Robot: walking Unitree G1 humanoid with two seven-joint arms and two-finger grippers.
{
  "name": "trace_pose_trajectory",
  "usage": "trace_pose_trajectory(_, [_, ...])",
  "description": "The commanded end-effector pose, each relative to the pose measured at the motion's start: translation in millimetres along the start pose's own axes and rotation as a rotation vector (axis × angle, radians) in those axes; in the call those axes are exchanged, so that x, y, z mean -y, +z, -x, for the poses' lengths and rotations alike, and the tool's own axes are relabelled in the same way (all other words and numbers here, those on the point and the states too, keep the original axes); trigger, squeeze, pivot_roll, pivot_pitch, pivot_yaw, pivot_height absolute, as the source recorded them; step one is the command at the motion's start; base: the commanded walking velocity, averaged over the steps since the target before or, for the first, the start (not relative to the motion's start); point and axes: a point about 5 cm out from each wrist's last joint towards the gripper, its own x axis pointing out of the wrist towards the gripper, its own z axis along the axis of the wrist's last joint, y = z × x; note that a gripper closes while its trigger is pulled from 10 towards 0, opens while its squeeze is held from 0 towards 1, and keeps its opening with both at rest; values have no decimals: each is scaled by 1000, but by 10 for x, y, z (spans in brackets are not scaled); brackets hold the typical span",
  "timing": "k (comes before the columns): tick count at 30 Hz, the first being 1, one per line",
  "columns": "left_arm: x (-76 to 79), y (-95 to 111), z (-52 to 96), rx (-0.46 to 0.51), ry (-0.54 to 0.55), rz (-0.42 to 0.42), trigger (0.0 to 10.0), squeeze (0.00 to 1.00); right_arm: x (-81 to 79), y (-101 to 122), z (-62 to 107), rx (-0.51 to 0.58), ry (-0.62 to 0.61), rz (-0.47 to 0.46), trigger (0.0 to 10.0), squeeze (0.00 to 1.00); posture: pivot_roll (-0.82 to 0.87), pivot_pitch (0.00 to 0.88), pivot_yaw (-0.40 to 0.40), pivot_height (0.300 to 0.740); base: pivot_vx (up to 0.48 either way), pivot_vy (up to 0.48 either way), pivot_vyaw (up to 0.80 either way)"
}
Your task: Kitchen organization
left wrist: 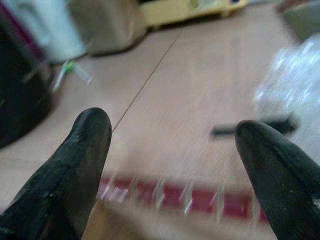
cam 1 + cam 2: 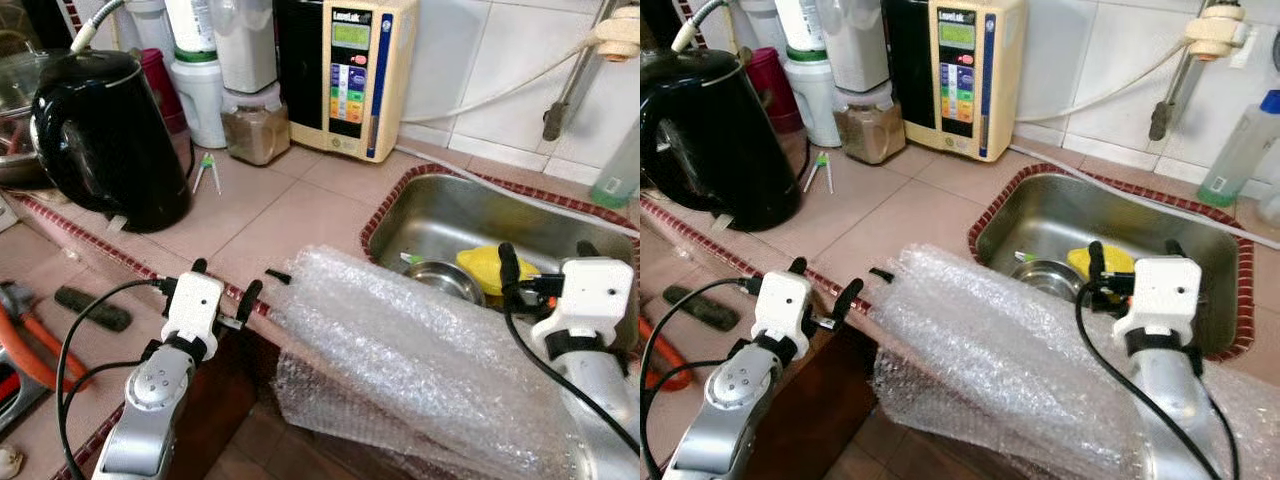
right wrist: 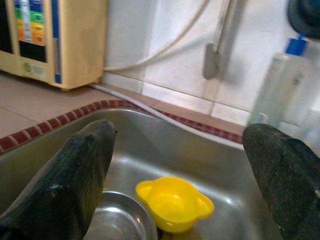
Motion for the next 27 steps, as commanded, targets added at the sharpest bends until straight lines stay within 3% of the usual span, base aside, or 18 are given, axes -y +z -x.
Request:
trace_pose_trajectory(1, [20,176,-87,43,3,11,10000,0,3,48,-13,13,-18,-1,10000,122,-74,0,36,740,0,0,-800])
trace_pose_trajectory(2, [29,204,-122,27,-5,47,10000,0,-9,46,-17,11,-26,-17,10000,0,-76,0,37,740,0,0,-800])
trace_pose_trajectory(4, [38,218,-153,5,-19,80,10000,0,-20,44,-27,8,-32,-31,10000,0,-77,0,37,740,0,0,-800])
trace_pose_trajectory(6, [82,362,-201,62,-62,123,10000,0,-71,49,-29,9,-31,-37,10000,0,-80,0,44,740,0,0,-800])
trace_pose_trajectory(12, [122,393,-169,68,-79,116,10000,0,-103,69,-42,13,-41,-58,10000,0,-82,0,43,740,0,0,-785])
trace_pose_trajectory(16, [85,378,-163,51,-55,127,10000,0,-103,81,-48,21,-28,-46,10000,0,-83,0,41,740,0,0,0])
trace_pose_trajectory(23, [103,399,-73,105,-64,5,10000,0,-100,109,-81,33,-24,-48,10000,0,-80,0,30,740,0,0,0])
trace_pose_trajectory(27, [97,404,-59,118,-54,-17,10000,0,-91,113,-86,35,-28,-48,10000,0,-80,0,30,740,0,0,0])
